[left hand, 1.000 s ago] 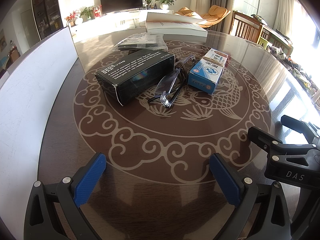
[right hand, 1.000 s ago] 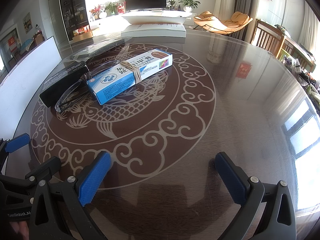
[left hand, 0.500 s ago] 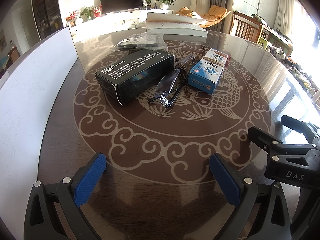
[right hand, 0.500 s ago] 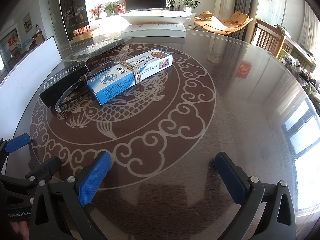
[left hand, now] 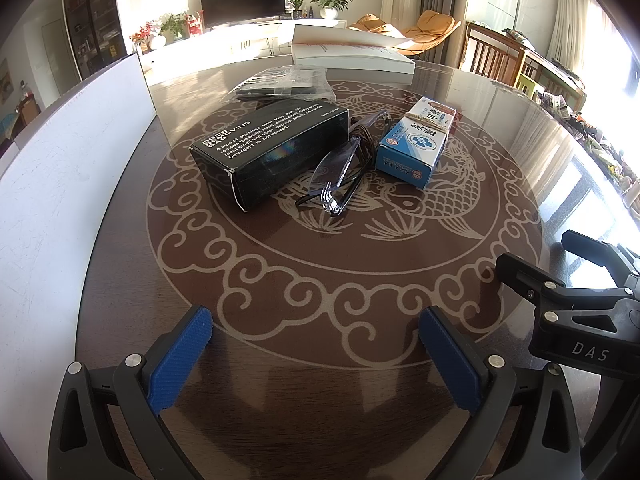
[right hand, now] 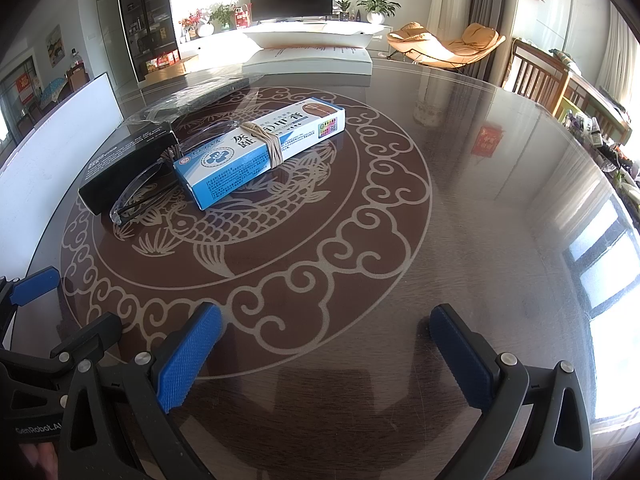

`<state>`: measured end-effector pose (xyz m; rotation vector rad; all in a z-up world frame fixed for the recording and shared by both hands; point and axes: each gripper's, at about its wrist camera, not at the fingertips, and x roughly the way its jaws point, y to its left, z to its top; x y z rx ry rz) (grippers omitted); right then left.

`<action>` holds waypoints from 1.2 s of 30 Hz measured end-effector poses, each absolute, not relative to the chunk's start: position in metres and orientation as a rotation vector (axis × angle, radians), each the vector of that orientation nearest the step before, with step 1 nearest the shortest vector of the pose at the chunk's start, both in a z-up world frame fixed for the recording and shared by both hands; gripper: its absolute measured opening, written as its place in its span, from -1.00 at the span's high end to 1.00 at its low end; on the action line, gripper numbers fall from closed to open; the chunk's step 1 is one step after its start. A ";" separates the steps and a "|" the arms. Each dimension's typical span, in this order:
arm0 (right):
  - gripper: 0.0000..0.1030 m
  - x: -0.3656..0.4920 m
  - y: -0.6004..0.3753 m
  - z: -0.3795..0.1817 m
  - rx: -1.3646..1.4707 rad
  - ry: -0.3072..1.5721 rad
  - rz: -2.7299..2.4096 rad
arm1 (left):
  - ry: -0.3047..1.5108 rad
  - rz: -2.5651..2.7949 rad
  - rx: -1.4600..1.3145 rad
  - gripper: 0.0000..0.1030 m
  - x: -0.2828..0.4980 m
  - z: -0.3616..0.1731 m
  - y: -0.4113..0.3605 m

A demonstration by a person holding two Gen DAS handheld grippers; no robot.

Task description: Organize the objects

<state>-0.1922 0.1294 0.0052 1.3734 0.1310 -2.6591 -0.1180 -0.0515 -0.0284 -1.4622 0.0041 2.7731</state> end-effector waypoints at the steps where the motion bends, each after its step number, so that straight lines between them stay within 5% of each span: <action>1: -1.00 -0.192 0.129 0.005 1.373 0.131 -2.659 | 0.004 2.773 -1.462 -1.00 -0.118 -0.028 -0.051; 36: -1.00 -0.193 0.130 0.005 1.373 0.131 -2.659 | -0.093 2.711 -1.444 -1.00 -0.118 -0.023 -0.065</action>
